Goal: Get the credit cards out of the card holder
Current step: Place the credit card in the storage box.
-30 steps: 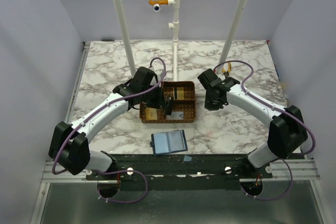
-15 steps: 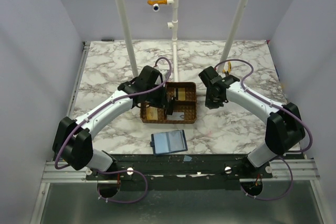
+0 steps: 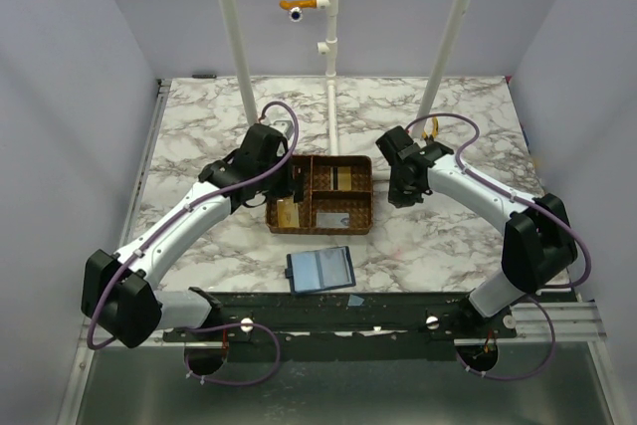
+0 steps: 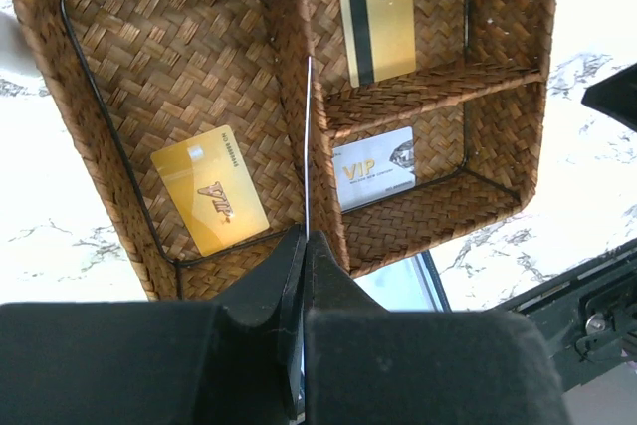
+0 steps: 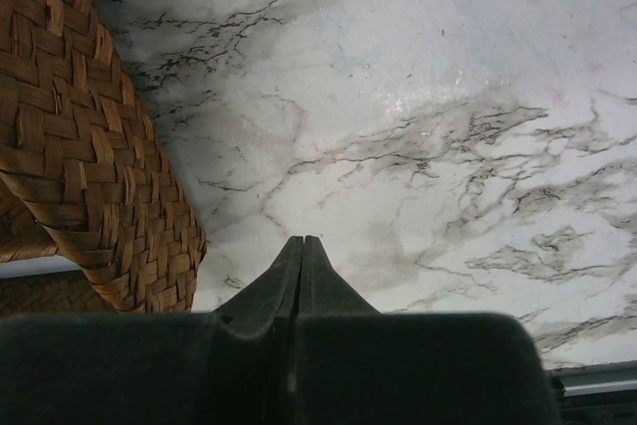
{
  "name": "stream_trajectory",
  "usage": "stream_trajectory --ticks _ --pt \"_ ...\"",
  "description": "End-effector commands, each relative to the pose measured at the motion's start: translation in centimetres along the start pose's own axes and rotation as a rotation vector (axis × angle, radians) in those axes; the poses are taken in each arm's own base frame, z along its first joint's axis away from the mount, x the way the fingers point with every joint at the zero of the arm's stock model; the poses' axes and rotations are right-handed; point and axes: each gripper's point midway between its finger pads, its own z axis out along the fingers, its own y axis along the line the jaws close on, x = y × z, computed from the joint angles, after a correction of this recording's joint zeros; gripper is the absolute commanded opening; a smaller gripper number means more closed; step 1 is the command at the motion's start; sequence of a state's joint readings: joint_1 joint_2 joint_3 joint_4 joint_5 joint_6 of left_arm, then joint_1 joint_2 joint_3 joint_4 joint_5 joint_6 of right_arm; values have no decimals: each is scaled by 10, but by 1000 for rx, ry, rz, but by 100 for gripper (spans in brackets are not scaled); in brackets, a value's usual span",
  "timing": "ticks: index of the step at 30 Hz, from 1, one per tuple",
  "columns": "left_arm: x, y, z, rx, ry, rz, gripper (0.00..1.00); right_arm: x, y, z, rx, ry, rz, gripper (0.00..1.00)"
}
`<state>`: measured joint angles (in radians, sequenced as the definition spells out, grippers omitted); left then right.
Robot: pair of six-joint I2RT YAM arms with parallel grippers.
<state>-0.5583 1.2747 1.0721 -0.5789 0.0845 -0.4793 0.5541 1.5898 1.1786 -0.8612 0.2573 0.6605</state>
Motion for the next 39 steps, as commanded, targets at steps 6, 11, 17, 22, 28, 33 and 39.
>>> stream_trajectory --ticks 6,11,17,22,28,33,39 --pt "7 23 10 -99 8 -75 0 -8 8 0 -39 -4 -2 1" --pt "10 25 16 -107 11 -99 0 -8 9 -1 -47 -9 6 1" --pt "13 22 20 -77 4 -113 1 -12 13 -7 -73 -24 20 1" --pt "20 21 26 -62 16 -131 3 -10 14 -12 -97 -35 36 0" --pt "24 23 34 -61 27 -127 5 -10 16 -14 -123 -48 46 1" --pt "26 22 38 -48 33 -122 6 -11 16 -16 -137 -64 45 1" --pt "22 19 42 -31 20 -119 5 -16 19 -18 -152 -82 52 1"
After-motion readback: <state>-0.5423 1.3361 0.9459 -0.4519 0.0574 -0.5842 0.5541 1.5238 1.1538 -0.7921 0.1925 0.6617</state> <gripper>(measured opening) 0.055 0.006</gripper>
